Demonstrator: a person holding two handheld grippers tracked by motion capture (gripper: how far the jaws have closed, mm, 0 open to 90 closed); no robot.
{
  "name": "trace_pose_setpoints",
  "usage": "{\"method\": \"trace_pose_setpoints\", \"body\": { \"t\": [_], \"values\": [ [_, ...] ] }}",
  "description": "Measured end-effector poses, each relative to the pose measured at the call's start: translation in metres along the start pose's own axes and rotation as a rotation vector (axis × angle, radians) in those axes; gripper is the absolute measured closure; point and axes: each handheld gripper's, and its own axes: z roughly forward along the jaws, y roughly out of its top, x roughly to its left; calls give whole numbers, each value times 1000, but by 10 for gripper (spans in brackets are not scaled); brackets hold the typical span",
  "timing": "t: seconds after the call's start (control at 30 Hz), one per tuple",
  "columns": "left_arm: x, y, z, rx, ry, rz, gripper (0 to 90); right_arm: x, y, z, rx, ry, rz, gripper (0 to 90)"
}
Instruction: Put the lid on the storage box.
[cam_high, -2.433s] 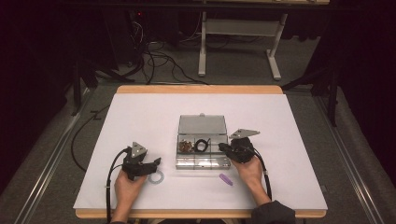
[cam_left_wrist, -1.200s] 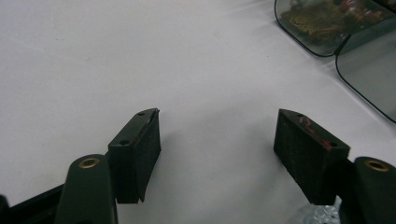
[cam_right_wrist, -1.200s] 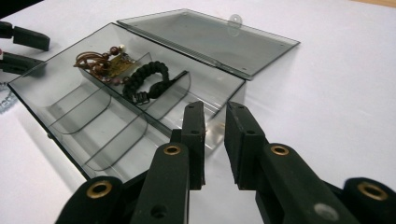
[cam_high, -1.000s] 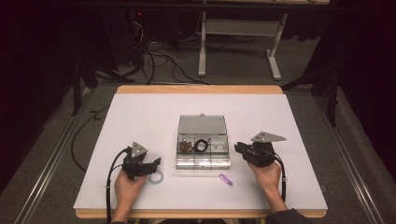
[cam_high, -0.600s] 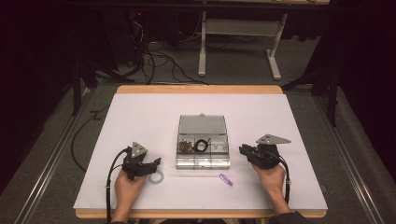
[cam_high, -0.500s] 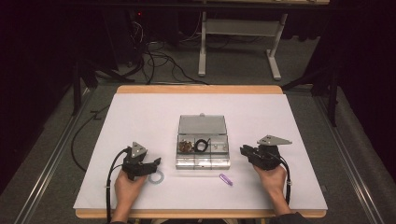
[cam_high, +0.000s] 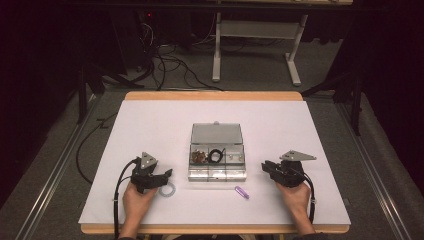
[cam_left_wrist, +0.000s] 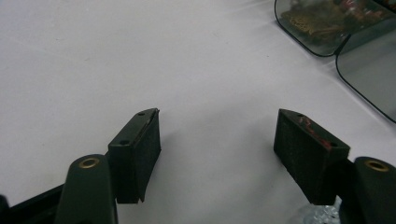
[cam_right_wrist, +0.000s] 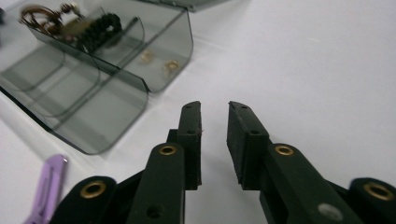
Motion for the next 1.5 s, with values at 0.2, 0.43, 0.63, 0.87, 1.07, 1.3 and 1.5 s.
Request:
{"method": "trace_pose_setpoints", "body": {
  "t": [0.2, 0.43, 0.63, 0.87, 1.07, 1.3, 1.5],
  "values": [
    [0, 0, 0, -1, 4, 0, 316, -2, -10, 6, 50, -62, -16, 671],
    [0, 1, 0, 7, 3, 0, 313, 5, -10, 9, 65, -76, -78, 571],
    [-2, 3, 0, 23, 24, -13, 326, 6, -11, 9, 65, -82, -96, 555],
    [-6, 6, -12, 33, -25, -19, 437, 8, -11, 10, 66, -89, -102, 537],
    [-11, 6, -31, 14, -73, -65, 542, 8, -11, 10, 66, -94, -100, 526],
    [-18, 1, -49, 6, -111, -38, 609, 8, -11, 10, 66, -102, -100, 514],
    [-20, -5, -57, 18, -98, -15, 642, 8, -11, 10, 66, -104, -100, 508]
  ]
}}
